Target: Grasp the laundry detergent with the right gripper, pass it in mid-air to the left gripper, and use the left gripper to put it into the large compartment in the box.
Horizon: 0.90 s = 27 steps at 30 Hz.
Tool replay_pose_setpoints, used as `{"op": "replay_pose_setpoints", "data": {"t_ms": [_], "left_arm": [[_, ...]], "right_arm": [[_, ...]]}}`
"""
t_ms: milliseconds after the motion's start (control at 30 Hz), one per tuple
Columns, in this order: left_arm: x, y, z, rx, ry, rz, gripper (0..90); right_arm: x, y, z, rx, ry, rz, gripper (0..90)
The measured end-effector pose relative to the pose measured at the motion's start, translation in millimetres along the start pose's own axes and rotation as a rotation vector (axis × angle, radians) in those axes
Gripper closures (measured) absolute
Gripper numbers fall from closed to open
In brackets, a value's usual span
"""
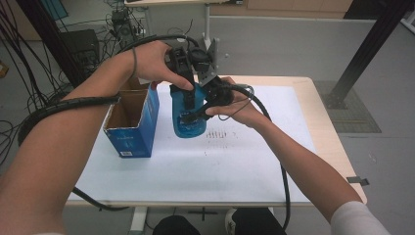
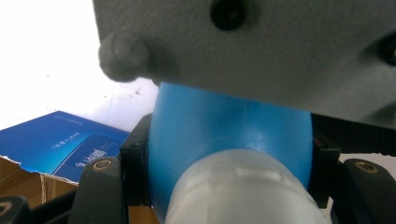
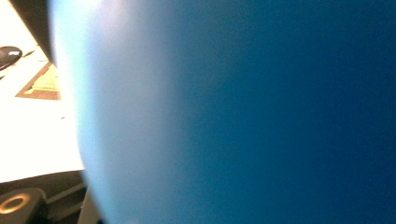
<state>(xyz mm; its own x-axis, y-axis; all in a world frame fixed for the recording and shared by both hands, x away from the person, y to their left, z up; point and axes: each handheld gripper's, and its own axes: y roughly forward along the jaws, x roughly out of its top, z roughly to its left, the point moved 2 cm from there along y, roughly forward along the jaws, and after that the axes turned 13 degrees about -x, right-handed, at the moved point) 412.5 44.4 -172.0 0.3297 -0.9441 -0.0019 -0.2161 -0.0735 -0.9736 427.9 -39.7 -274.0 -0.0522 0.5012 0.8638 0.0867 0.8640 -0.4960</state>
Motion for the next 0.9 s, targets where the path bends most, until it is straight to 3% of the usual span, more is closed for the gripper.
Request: {"op": "replay_pose_setpoints", "data": {"t_ms": [900], "left_arm": [[0.7, -0.1, -0.6, 0.002, -0.007, -0.012, 37.5]], "right_arm": [[-0.4, -0.6, -0.5, 0.011, 0.007, -0.005, 42.5]]}}
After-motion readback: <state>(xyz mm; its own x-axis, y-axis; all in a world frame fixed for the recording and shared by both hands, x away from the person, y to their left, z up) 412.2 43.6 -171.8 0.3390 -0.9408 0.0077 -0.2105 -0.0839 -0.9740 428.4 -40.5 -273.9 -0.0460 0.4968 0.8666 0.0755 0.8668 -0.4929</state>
